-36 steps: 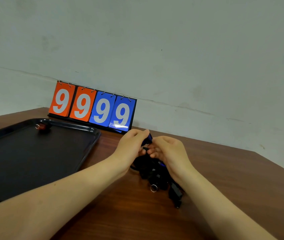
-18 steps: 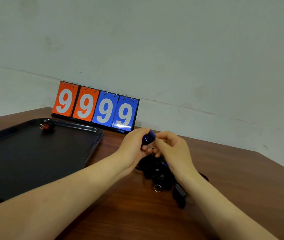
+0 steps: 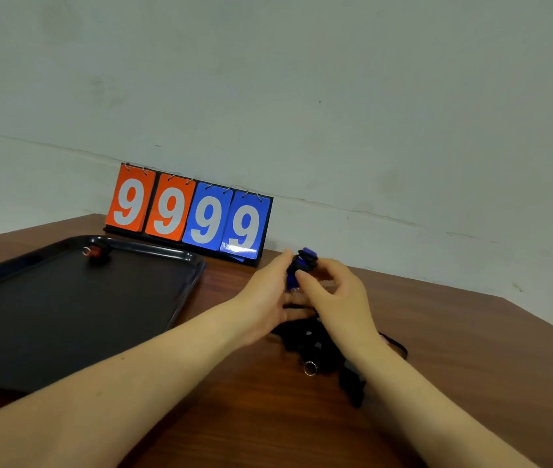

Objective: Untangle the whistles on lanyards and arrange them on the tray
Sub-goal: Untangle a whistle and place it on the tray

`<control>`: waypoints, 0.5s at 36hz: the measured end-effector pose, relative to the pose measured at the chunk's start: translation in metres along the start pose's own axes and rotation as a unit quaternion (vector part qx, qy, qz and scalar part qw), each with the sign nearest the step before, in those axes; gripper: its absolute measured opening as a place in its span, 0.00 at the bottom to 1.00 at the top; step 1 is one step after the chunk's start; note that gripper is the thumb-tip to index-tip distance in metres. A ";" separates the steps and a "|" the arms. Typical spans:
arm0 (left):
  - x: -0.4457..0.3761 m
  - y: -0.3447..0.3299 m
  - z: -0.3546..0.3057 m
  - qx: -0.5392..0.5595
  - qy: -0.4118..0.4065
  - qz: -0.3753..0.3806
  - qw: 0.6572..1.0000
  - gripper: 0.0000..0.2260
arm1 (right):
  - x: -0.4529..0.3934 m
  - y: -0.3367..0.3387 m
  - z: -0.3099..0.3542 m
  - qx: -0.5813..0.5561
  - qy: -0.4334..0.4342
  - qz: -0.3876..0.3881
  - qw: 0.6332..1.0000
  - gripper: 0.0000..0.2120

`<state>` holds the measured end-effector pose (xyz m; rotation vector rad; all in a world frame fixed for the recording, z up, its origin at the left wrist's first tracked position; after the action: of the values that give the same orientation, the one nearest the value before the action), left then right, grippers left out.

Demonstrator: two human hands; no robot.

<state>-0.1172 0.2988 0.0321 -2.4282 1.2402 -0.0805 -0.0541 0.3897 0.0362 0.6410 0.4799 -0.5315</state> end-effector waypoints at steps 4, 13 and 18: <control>0.010 -0.001 0.002 -0.183 0.038 -0.046 0.981 0.20 | 0.005 0.006 0.005 -0.069 -0.025 -0.032 0.997 0.08; 0.030 -0.010 -0.033 -0.392 -0.104 -0.103 0.908 0.14 | 0.012 0.002 0.034 -0.141 -0.095 -0.031 0.985 0.13; 0.063 0.022 -0.072 -0.499 -0.121 -0.120 0.850 0.17 | 0.012 -0.005 0.059 -0.138 -0.140 0.009 0.980 0.09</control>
<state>-0.1128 0.2138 0.0813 -3.2801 0.9573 1.0146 -0.0326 0.3435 0.0685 0.2967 0.2744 -0.5180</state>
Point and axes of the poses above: each hand's wrist, its own x-axis away from the middle knuckle, its own y-axis out of the back of the hand, z = x × y, the point moved 2 cm from there along -x, towards the middle knuckle, and after that the axes turned 7 degrees about z, right-handed, at the moved point
